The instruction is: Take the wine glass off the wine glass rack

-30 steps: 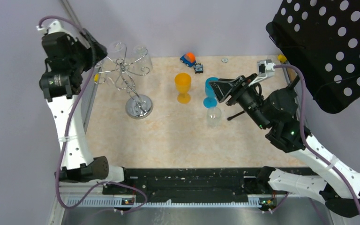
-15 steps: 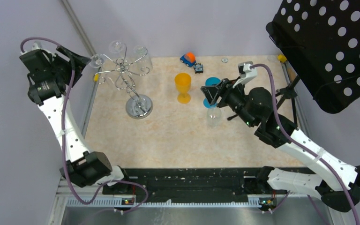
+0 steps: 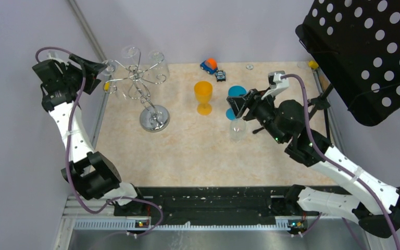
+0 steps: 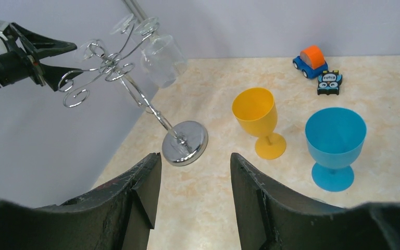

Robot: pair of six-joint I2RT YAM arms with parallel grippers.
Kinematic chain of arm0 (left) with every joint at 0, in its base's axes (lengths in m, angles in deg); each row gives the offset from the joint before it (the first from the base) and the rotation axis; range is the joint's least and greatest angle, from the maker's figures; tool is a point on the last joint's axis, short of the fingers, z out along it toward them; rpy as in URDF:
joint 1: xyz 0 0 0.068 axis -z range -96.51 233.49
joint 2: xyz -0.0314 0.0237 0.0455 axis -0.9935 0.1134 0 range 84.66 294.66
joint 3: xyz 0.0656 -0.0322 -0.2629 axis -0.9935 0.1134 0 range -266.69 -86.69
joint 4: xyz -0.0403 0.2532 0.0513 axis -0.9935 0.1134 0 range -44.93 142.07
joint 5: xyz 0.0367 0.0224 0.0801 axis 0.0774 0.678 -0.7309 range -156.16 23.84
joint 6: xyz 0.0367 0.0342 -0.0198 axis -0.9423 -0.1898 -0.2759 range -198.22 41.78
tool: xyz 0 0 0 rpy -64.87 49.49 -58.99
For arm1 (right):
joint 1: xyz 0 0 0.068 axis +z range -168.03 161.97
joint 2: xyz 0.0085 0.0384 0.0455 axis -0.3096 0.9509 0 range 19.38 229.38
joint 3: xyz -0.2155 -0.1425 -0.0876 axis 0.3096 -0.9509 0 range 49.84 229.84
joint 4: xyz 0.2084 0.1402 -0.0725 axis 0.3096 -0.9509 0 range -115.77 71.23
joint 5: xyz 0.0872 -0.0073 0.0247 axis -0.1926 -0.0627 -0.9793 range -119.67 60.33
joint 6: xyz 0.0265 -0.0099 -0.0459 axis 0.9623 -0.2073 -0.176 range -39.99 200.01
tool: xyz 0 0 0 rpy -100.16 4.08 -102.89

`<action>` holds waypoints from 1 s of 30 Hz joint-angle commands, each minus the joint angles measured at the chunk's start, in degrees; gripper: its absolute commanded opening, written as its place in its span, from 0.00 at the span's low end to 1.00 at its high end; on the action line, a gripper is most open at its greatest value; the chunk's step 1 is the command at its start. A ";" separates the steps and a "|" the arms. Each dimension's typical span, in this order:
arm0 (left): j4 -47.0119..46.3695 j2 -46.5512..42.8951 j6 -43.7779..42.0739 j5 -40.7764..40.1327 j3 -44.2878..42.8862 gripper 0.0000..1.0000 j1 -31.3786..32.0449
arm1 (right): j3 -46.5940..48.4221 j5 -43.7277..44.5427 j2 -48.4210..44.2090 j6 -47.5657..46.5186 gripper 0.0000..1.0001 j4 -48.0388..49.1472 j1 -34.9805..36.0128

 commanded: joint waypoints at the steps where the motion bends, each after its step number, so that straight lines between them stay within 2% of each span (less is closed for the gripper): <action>1: -10.88 0.15 3.75 0.27 2.63 0.73 -0.44 | -0.47 1.40 -1.37 -0.88 0.52 2.36 -0.23; 6: -21.81 0.03 11.47 1.52 8.03 0.59 -0.44 | -2.30 -1.50 -2.37 -1.01 0.52 6.44 -0.20; 18: -16.47 -1.61 9.10 -0.79 7.76 0.32 -0.40 | -3.01 -0.14 -2.69 -0.14 0.52 7.25 -0.19; 21: -16.29 -2.26 9.52 0.30 7.94 0.21 -0.47 | -3.18 0.32 -2.93 0.00 0.52 7.26 -0.26; 27: -19.26 -2.31 14.56 4.00 7.58 0.13 -0.48 | -3.36 0.73 -3.26 0.02 0.52 7.34 -0.26; 30: -21.59 -2.53 17.45 5.62 7.71 0.04 -0.46 | -3.27 0.75 -3.33 0.03 0.52 7.26 -0.24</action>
